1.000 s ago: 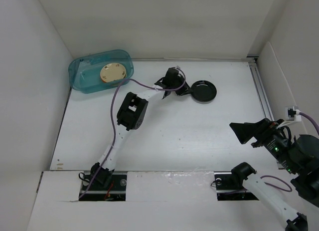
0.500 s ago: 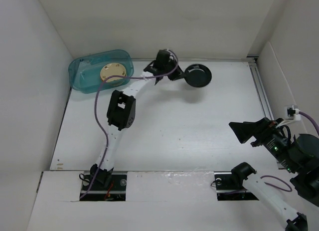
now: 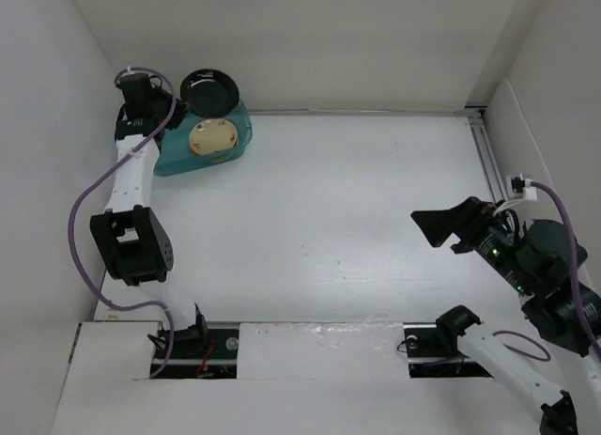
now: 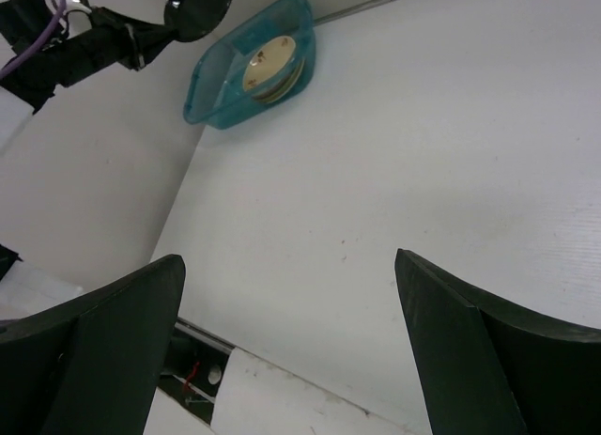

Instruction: Place the plates into the plastic bin on the countertop

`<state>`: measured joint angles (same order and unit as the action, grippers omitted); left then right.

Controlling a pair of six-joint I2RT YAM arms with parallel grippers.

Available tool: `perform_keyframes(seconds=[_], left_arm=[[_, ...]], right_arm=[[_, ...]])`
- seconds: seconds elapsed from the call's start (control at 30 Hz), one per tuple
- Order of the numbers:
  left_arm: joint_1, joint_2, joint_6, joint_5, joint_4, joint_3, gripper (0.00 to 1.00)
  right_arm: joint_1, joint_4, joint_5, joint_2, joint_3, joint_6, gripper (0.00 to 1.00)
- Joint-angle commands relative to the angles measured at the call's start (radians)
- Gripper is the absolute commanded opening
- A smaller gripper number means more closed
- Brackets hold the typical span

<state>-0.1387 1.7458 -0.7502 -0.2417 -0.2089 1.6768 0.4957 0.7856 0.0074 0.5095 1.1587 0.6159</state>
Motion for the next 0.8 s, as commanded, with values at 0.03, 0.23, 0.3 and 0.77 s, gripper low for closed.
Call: perform_keyframes(seconds=[0.03, 0.23, 0.3, 0.77], left_arm=[[-0.061, 0.076, 0.032, -0.001, -0.058, -0.016, 0.00], [-0.084, 0.248, 0.043, 0.015, -0.098, 0.061, 0.00], [-0.084, 0.271, 0.034, 0.015, -0.089, 0.070, 0.00], [-0.093, 0.360, 0.045, -0.022, -0.095, 0.167, 0.44]], right_arm=[[-0.008, -0.123, -0.067, 0.041, -0.030, -0.018, 0.99], [-0.008, -0.141, -0.040, 0.064, -0.050, -0.018, 0.99], [-0.008, -0.169, -0.017, 0.108, -0.050, -0.044, 0.99], [-0.008, -0.379, -0.170, 0.450, 0.044, -0.042, 0.99]])
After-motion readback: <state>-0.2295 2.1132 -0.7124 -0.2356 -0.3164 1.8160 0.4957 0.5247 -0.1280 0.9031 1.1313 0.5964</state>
